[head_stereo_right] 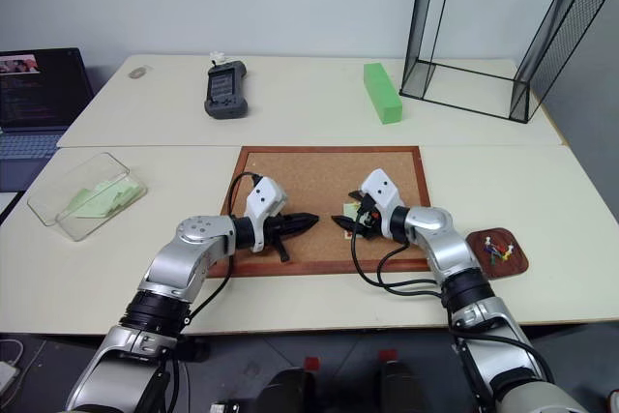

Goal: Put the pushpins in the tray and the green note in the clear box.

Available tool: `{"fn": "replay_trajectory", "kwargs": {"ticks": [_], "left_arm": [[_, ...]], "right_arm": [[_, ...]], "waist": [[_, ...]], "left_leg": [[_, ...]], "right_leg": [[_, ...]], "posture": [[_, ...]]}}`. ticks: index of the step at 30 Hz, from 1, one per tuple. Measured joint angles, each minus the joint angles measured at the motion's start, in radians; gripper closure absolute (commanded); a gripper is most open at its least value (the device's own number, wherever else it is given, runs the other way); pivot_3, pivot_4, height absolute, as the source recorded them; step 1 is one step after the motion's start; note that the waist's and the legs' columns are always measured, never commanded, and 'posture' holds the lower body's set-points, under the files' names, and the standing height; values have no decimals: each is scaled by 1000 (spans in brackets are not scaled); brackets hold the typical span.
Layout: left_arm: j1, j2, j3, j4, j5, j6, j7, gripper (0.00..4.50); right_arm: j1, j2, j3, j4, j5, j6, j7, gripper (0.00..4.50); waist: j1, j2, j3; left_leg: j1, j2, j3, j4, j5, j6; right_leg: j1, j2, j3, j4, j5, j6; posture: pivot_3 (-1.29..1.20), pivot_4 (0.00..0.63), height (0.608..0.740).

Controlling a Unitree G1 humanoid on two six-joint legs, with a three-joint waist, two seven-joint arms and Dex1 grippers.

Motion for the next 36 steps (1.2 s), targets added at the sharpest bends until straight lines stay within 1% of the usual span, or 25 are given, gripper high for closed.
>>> {"fn": "replay_trajectory", "kwargs": {"ticks": [2, 4, 8, 9, 13, 20, 24, 28, 36], "left_arm": [[3, 2, 0, -7, 0, 4, 0, 4500], [7, 2, 0, -19, 0, 9, 1, 4500], [9, 2, 0, -31, 0, 23, 2, 4500], [9, 2, 0, -32, 0, 25, 2, 4500], [9, 2, 0, -34, 0, 26, 2, 4500], [3, 2, -1, -34, 4, 35, 3, 4500], [2, 2, -2, -34, 11, 34, 2, 4500], [-3, 0, -2, -33, 15, 41, 10, 4500], [-4, -1, -3, -33, 17, 43, 21, 4500]], "right_arm": [[-5, 4, -6, 13, 0, -4, 0, 2143], [-10, 7, -9, 21, 0, -5, -1, 2623], [-17, 9, -14, 28, 0, -5, -2, 3466], [-19, 9, -18, 31, 0, -5, -3, 3601], [-27, 8, -34, 46, -2, -8, -10, 4488], [-33, 7, -38, 60, -2, -29, 1, 4488], [-31, -1, -44, 57, 0, -50, 36, 4488], [-30, 3, -44, 10, 10, -103, 101, 4488], [-29, 3, -45, 8, 4, -125, 119, 4488]], "waist": [[-1, 0, 0], [-1, 0, 0], [-1, 0, 0], [-1, 0, 0], [-1, 0, 0], [-1, 0, 0], [-1, 0, 0], [-1, 0, 0], [-1, 0, 0]], "left_leg": [[0, 0, 0, 0, 0, 0], [0, 0, 0, 0, 0, 0], [0, 0, 0, 0, 0, 0], [0, 0, 0, 0, 0, 0], [0, 0, 0, 0, 0, 0], [0, 0, 0, 0, 0, 0], [-1, 0, 0, -1, 0, 0], [-1, 0, 0, 0, 0, 0], [-1, 0, 0, 0, 0, 0]], "right_leg": [[0, 0, 0, 0, 0, 0], [0, 0, 0, 0, 0, 0], [0, 0, 0, 0, 0, 0], [0, 0, 0, 0, 0, 0], [0, 0, 0, 0, 0, 0], [-1, 0, 0, 0, 0, 0], [-1, 0, 0, 0, 0, 0], [-1, 0, 0, 0, 0, 0], [-1, 0, 0, 0, 0, 0]], "posture": [[0, 150, 740], [0, 150, 740], [0, 150, 740], [0, 150, 740], [0, 150, 740], [0, 150, 740], [0, 150, 740], [0, 150, 740], [0, 150, 740]]}}
